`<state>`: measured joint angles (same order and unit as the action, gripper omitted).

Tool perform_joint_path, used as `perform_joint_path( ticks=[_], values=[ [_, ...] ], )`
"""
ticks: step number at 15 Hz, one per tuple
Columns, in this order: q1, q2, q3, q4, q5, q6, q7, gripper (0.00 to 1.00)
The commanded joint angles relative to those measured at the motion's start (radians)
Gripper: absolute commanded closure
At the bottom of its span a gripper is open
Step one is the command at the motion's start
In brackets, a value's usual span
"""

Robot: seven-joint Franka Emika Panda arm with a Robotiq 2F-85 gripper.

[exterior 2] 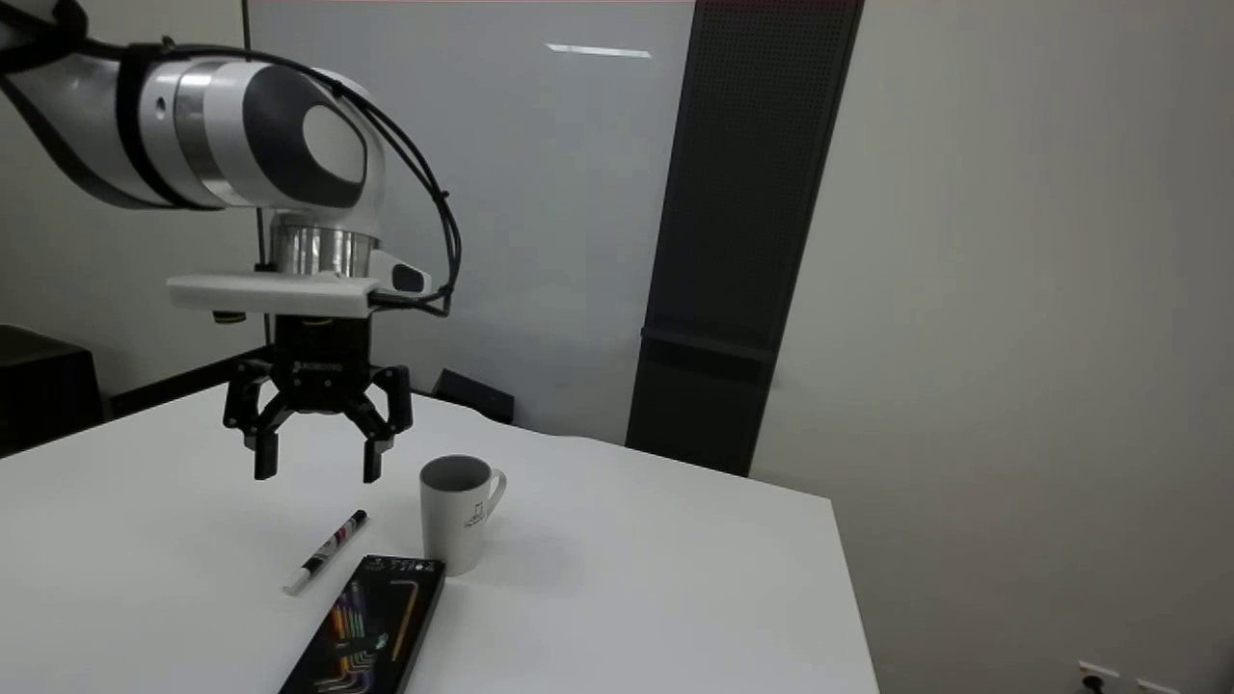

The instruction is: Put the pen in the mug

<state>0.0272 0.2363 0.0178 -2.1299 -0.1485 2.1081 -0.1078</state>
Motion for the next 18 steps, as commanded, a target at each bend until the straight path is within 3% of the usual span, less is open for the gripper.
perform_joint_path(
  ticks=[1, 11, 18],
  values=[
    [0.018, 0.001, 0.02, -0.071, 0.069, 0.118, 0.1, 0.0],
    [0.062, 0.098, 0.025, -0.176, 0.079, 0.558, 0.148, 0.0],
    [0.053, 0.12, 0.032, -0.173, 0.091, 0.555, 0.103, 0.0]
  ],
)
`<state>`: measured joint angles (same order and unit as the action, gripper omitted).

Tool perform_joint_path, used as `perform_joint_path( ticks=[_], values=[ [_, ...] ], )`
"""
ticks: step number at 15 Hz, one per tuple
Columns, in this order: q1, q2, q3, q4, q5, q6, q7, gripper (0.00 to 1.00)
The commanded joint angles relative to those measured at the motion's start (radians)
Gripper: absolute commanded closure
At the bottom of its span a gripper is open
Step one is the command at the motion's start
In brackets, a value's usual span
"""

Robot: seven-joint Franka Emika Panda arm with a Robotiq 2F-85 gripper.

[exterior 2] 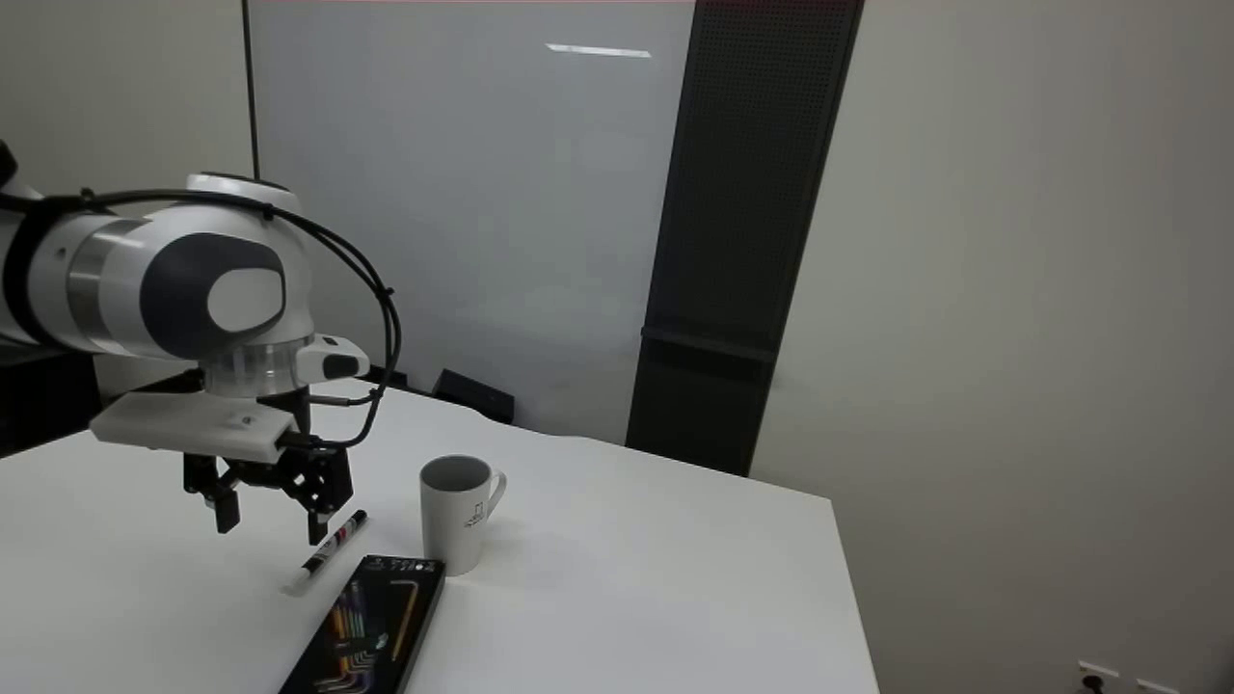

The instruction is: Put the pen in the mug

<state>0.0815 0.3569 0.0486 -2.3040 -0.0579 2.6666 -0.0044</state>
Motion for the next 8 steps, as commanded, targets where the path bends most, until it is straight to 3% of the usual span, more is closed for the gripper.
perform_joint_path(
  ticks=[1, 8],
  values=[
    [-0.001, -0.001, 0.001, 0.002, 0.0, -0.003, 0.0, 0.0],
    [-0.01, 0.013, 0.009, 0.015, 0.007, 0.043, -0.023, 0.0]
  ],
)
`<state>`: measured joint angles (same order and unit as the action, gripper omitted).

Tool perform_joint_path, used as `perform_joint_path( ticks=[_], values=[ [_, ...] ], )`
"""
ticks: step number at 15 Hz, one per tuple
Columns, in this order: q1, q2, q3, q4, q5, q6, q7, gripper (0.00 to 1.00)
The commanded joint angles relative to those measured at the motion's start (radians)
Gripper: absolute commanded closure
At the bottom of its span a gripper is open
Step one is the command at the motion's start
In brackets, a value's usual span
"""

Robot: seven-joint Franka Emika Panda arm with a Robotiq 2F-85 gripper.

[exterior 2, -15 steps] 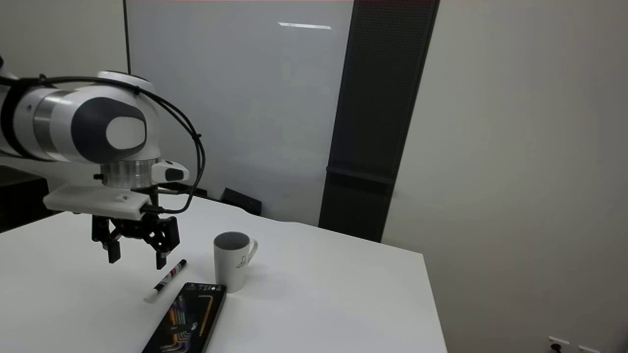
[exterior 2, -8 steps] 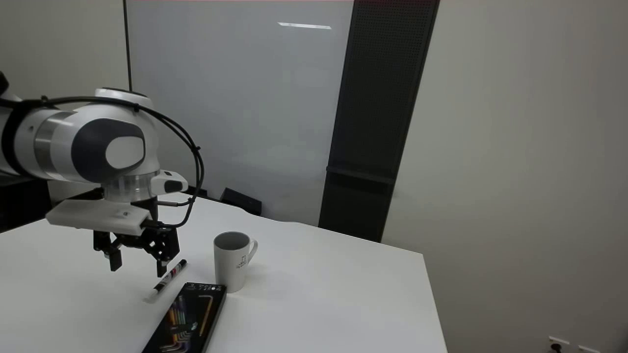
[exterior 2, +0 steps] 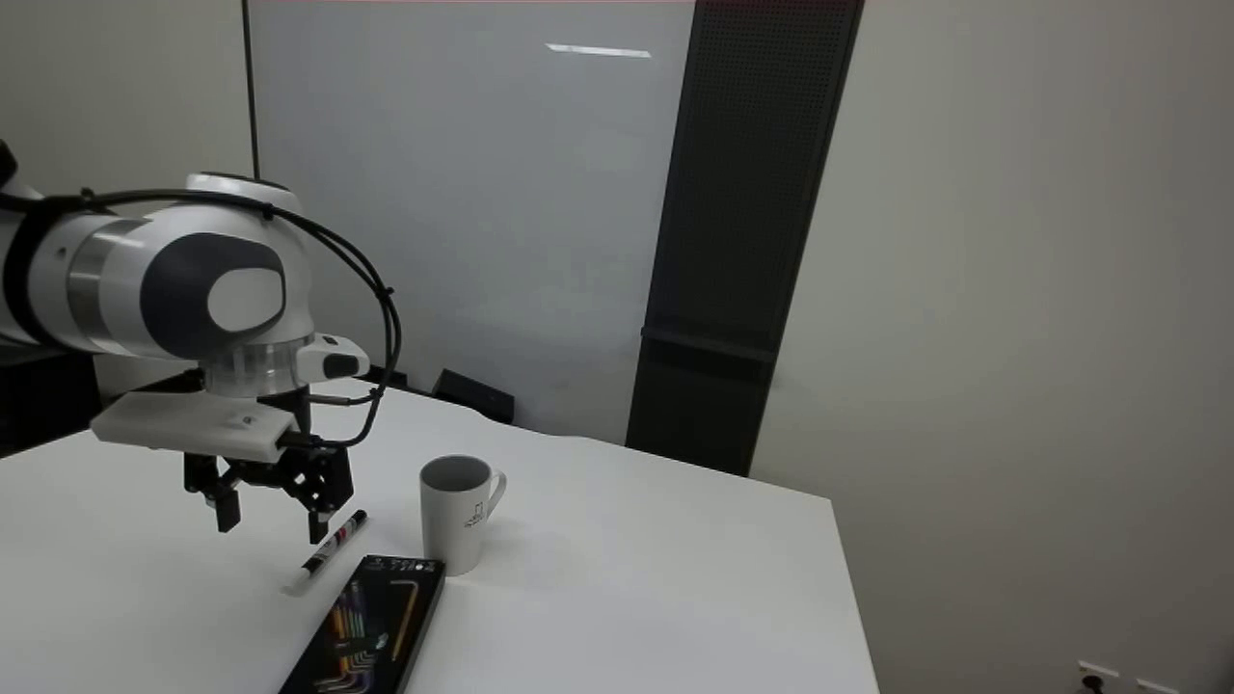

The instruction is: Put the pen in the mug

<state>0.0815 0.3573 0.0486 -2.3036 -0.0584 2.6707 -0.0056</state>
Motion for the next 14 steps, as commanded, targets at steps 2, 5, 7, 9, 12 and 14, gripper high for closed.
perform_joint_path(
  ticks=[2, 5, 7, 9, 12, 14],
  values=[
    [-0.009, 0.033, 0.003, 0.042, -0.005, 0.064, -0.037, 0.0],
    [-0.012, 0.063, -0.007, 0.097, -0.006, 0.079, -0.038, 0.0],
    [-0.018, 0.09, -0.008, 0.144, 0.0, 0.073, -0.039, 0.0],
    [-0.022, 0.117, -0.008, 0.187, 0.004, 0.065, -0.036, 0.0],
    [-0.023, 0.16, -0.01, 0.244, 0.01, 0.046, -0.026, 0.0],
    [-0.025, 0.187, -0.007, 0.269, 0.017, 0.036, -0.024, 0.0]
  ],
)
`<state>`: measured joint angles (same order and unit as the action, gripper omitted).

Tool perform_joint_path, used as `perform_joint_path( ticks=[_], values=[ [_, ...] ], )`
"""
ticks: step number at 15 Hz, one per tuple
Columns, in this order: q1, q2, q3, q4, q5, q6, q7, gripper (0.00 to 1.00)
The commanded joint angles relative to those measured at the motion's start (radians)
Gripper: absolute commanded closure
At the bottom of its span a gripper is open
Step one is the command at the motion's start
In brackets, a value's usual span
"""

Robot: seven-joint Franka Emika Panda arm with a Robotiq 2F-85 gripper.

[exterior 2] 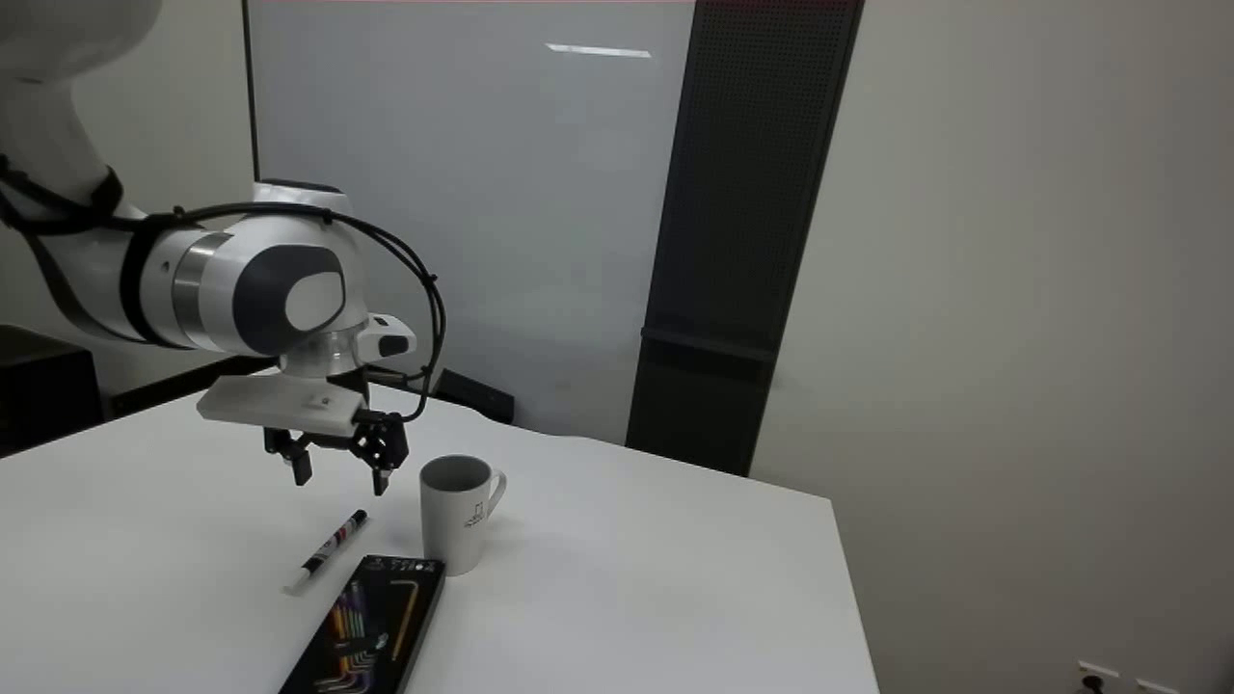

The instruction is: Put the pen in the mug

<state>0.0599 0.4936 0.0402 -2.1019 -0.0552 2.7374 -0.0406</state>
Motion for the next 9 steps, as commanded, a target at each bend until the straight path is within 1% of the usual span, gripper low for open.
perform_joint_path(
  ticks=[1, 5, 9],
  values=[
    [-0.004, 0.064, 0.002, 0.079, 0.016, -0.035, 0.01, 0.0],
    [-0.01, 0.104, 0.012, 0.102, 0.033, -0.024, 0.005, 0.0],
    [0.001, 0.14, 0.006, 0.123, 0.03, -0.029, 0.017, 0.0]
  ],
)
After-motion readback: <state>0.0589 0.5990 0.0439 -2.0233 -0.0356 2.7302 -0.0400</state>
